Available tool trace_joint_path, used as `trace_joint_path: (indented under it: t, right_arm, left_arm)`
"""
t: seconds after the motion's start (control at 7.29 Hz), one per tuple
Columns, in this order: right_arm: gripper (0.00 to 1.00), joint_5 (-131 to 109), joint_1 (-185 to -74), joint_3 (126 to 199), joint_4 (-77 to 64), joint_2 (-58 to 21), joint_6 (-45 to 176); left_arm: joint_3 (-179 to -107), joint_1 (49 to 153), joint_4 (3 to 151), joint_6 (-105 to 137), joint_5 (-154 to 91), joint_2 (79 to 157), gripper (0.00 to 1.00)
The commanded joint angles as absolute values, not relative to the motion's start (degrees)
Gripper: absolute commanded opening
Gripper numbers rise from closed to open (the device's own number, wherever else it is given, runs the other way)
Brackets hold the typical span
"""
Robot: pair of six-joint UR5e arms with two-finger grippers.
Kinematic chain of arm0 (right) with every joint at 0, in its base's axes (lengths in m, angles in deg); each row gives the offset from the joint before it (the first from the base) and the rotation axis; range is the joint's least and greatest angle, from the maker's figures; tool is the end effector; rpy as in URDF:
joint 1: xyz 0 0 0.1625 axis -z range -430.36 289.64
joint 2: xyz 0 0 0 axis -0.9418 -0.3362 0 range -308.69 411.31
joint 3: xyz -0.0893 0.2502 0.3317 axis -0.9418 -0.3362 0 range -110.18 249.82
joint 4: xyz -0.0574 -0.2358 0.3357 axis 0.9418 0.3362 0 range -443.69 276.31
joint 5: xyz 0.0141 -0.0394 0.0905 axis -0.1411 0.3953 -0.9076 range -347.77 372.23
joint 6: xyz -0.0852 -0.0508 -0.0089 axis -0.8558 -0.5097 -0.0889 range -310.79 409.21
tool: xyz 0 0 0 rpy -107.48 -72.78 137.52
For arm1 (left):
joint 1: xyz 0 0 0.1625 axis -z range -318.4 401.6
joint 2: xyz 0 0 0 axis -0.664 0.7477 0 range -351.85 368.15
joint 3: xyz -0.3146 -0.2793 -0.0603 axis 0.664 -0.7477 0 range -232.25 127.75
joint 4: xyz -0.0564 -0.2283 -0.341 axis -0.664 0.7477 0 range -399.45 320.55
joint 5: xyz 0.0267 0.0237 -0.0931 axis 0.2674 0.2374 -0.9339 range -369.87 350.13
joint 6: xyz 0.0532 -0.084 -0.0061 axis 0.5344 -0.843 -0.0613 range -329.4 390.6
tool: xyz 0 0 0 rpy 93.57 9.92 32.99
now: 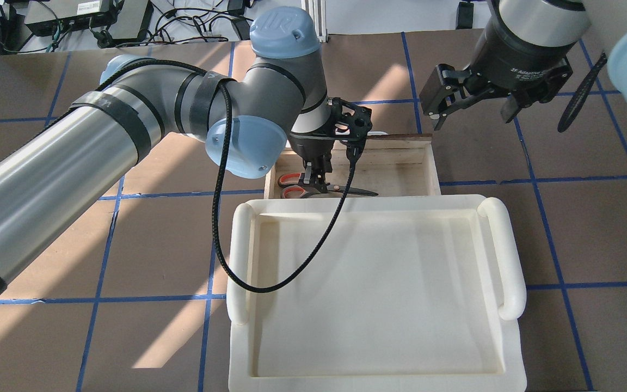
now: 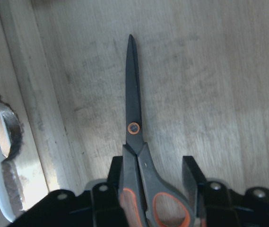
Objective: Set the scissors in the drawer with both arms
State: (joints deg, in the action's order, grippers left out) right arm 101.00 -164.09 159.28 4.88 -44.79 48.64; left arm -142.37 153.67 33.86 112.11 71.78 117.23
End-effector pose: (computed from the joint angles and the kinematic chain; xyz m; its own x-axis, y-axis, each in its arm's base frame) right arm 0.1647 -0.4429 0.5403 -0.9968 -0.0770 -0.0205 -0.0748 0.9930 -0.0911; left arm -0.3639 -0.5048 0.3323 0.2354 0.9697 0.0647 0.9647 -0.2250 -0.1370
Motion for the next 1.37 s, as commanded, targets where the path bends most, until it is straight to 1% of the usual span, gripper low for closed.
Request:
trace_joint_path:
  t: [0.0,0.41,0.55,0.69,0.82,0.96,1.23]
  right_arm:
    - [1.00,100.92,-163.96,159.47,4.73,-44.84,49.12]
    - [1.00,100.91,-164.05,159.56,4.73,-44.84,49.12]
    - [1.00,100.83,-164.05,159.56,4.82,-44.84,49.20]
    - [1.00,100.91,-164.05,159.56,4.82,-44.84,49.21]
    - [1.00,100.83,-164.05,159.64,4.82,-44.84,49.21]
    - [1.00,100.83,-164.05,159.64,4.82,-44.84,49.21]
    - [1.00,100.83,-164.05,159.64,4.73,-44.84,49.20]
  left_arm:
    - [-142.07,153.67,33.68,108.16,72.04,115.74,0.87]
    - [-140.41,152.70,34.37,83.93,72.83,111.27,0.87]
    - [-139.88,150.52,34.47,74.21,72.40,109.94,0.87]
    - [-139.79,148.50,34.47,66.28,72.04,108.36,0.89]
    - [-139.79,146.39,34.47,57.15,72.48,107.04,1.00]
    - [-139.79,143.50,35.25,48.88,72.74,105.72,1.00]
    - [-139.79,137.53,36.23,42.15,75.64,103.78,1.00]
